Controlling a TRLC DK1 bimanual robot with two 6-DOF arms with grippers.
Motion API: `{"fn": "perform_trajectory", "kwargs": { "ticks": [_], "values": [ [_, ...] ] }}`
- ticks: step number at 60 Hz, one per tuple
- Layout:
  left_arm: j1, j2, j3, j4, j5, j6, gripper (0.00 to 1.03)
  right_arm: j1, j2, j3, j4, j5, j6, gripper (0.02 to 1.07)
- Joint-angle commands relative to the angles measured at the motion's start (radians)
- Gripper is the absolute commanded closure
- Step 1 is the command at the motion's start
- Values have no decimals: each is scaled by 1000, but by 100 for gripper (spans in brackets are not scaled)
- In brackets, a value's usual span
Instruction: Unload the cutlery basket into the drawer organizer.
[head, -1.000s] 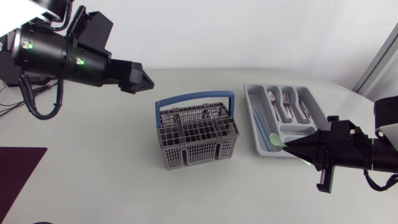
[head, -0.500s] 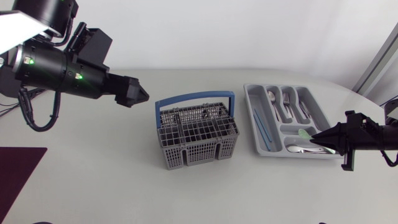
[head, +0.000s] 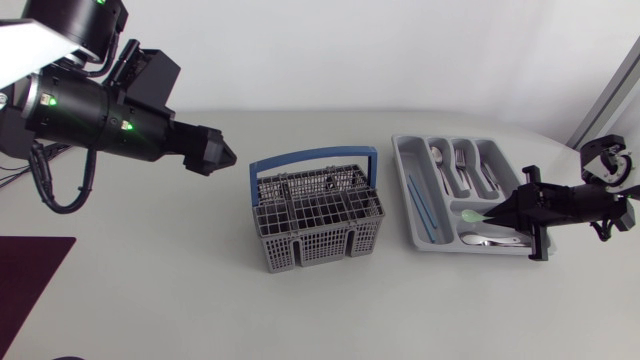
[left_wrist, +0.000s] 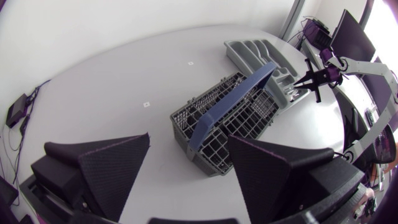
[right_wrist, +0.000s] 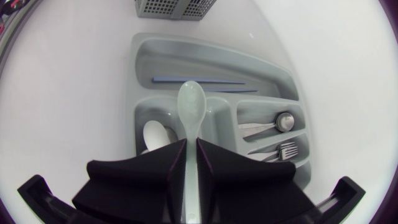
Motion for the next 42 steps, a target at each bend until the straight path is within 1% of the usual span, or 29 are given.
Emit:
{"fn": "perform_trajectory", "kwargs": {
  "ticks": [1,10,12,15,16,19,22,23,25,26,28,35,40,42],
  "values": [
    [0,-15,-34,-10,-5,14,5,18,36,-43,32,35,-53,101],
    [8,-16,-43,-10,-6,17,5,28,62,-65,76,78,-61,101],
    [9,-16,-45,-8,-8,17,5,28,67,-66,82,83,-61,97],
    [9,-15,-47,-8,-13,17,5,25,65,-76,98,83,-61,83],
    [9,-15,-48,-8,-13,17,5,24,62,-79,101,83,-61,76],
    [9,-15,-50,-8,-14,17,5,22,56,-83,101,83,-56,60],
    [9,-15,-56,-7,-19,17,5,19,44,-88,101,83,-49,48],
    [9,-15,-57,-5,-19,17,5,19,41,-89,101,83,-44,42],
    [9,-15,-62,-5,-23,17,5,19,30,-91,101,83,-30,20],
    [9,-15,-66,-5,-28,18,5,21,22,-92,101,83,-16,4],
    [9,-15,-73,-4,-31,20,5,21,9,-96,101,83,2,6],
    [19,-15,-96,-1,-39,25,5,25,-68,-97,59,70,74,6],
    [32,-22,-120,4,-40,31,5,50,-145,-100,-7,29,134,6],
    [37,-24,-129,7,-40,32,5,62,-171,-106,-14,14,163,6]
  ]
}}
